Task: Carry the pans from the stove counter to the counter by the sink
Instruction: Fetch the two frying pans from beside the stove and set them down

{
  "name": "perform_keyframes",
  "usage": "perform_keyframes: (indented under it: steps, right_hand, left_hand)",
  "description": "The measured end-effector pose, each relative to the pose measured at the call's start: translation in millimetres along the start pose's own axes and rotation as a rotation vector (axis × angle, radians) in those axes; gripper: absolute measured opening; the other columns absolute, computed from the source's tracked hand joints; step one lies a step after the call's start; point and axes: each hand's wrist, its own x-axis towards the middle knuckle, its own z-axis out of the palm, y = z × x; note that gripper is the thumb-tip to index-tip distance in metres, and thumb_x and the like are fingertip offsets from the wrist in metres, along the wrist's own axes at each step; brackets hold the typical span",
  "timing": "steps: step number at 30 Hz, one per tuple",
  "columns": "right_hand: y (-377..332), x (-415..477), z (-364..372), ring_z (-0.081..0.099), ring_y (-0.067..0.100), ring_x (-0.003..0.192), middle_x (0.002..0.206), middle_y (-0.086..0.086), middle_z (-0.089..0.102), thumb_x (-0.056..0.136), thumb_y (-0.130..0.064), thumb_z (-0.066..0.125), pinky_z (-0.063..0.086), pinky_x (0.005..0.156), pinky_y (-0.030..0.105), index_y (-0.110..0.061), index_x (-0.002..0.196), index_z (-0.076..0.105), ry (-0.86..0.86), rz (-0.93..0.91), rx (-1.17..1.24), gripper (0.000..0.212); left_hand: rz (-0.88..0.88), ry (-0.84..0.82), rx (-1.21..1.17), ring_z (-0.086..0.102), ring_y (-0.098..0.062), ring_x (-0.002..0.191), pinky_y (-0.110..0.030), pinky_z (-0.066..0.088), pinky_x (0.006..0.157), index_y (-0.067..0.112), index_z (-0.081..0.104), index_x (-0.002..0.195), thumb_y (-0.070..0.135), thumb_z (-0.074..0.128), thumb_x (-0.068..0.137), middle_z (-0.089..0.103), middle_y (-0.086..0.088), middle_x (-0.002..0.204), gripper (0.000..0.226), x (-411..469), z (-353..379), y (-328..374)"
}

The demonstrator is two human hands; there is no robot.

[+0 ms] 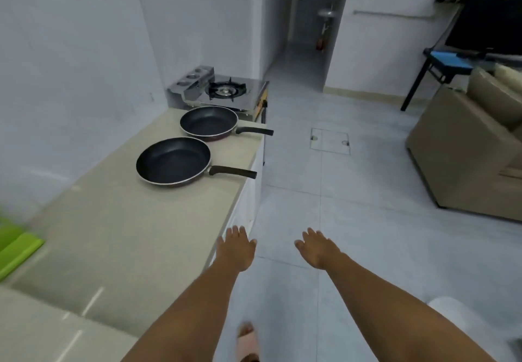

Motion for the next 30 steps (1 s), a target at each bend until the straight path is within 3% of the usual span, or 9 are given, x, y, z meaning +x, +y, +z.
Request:
perform_keyframes:
  steps: [7,16,26,30]
  right_hand:
    - [1,124,-81,0.007,0.027,0.152,0.166,0.009,0.004,0.106,-0.041,0.017,0.012,0.121,0.046,-0.008,0.157,0.016,0.028,-0.015,0.004,0.06]
    - [10,259,-165,0.012,0.027,0.151,0.165,0.011,0.007,0.107,-0.041,0.02,0.016,0.122,0.043,-0.007,0.156,0.017,0.037,-0.06,0.029,0.06]
    - [13,430,-257,0.023,0.028,0.148,0.165,0.009,0.015,0.105,-0.044,0.024,0.019,0.119,0.04,-0.009,0.155,0.022,-0.025,-0.274,-0.017,0.061]
    - [-6,477,-264,0.033,0.032,0.141,0.161,0.01,0.027,0.104,-0.045,0.029,0.03,0.115,0.043,-0.009,0.154,0.028,-0.045,-0.412,-0.067,0.061]
  left_hand:
    - [-0.041,0.018,-0.052,0.006,-0.028,0.152,-0.047,0.009,0.122,0.005,0.008,0.158,0.042,0.018,0.106,0.008,-0.014,0.166,0.064,131,-58,-3]
    - [-0.108,0.047,-0.074,0.011,-0.027,0.152,-0.047,0.016,0.121,0.006,0.008,0.158,0.044,0.022,0.105,0.01,-0.012,0.166,0.066,264,-93,2]
    - [-0.521,0.159,-0.297,0.004,-0.025,0.153,-0.043,0.009,0.123,0.008,-0.002,0.158,0.045,0.018,0.105,0.001,-0.01,0.167,0.068,355,-90,4]
    - [-0.73,0.217,-0.316,0.004,-0.024,0.153,-0.042,0.009,0.122,0.008,0.0,0.158,0.044,0.02,0.105,0.005,-0.009,0.167,0.068,357,-82,11]
